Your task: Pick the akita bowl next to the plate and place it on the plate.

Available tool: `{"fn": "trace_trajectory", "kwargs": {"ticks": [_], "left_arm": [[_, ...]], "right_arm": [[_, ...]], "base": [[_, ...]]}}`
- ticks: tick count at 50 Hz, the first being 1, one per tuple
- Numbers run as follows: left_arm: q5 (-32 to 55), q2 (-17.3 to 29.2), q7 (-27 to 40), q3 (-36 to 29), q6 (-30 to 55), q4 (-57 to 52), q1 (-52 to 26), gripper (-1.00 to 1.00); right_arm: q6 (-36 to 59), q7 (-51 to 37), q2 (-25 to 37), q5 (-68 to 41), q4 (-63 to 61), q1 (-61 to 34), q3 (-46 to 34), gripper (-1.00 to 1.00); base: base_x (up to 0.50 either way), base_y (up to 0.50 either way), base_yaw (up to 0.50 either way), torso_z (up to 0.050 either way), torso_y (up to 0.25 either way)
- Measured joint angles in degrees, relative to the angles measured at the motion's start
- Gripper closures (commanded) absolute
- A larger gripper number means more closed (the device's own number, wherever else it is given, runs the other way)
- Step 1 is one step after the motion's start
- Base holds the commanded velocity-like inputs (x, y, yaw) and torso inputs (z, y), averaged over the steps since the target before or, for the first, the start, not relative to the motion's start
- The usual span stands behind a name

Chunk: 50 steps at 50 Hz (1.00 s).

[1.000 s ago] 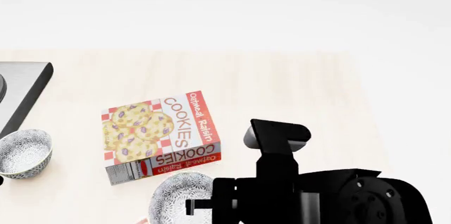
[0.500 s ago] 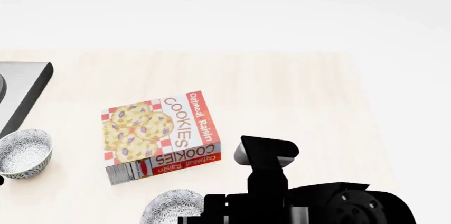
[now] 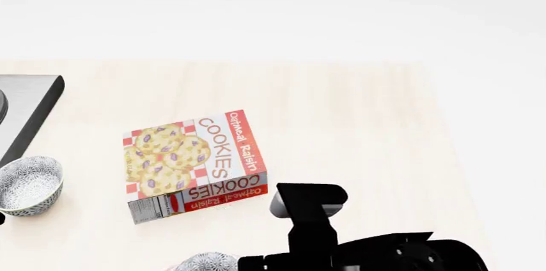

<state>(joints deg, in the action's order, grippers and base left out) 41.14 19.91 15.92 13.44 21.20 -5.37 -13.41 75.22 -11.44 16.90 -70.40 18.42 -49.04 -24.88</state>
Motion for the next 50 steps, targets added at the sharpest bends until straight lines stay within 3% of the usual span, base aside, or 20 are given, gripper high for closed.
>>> {"fn": "trace_trajectory", "kwargs": {"ticks": [29,30,50], "left_arm": [[0.15,0.23,0.03,-0.31,-0.41,0.19,0.09,-1.00],[0.15,0.24,0.03,-0.33,-0.44,0.20,0.10,-1.00],[0.32,0.39,0.30,-0.57,-0.48,0.14,0.05,-1.00]], "right_arm": [[-2.28,2.26,0.37,1.56,0.45,0.44,-4.01,1.00],[-2.36,2.29,0.39,1.55,0.47,0.44,-4.09,-1.00],[-3.84,2.96,1.41,1.85,-2.94,0.83,-5.36,-1.00]], "base": [[0.00,0.00,0.00,0.000,0.000],[0.00,0.00,0.00,0.000,0.000],[0.00,0.00,0.00,0.000,0.000]]}}
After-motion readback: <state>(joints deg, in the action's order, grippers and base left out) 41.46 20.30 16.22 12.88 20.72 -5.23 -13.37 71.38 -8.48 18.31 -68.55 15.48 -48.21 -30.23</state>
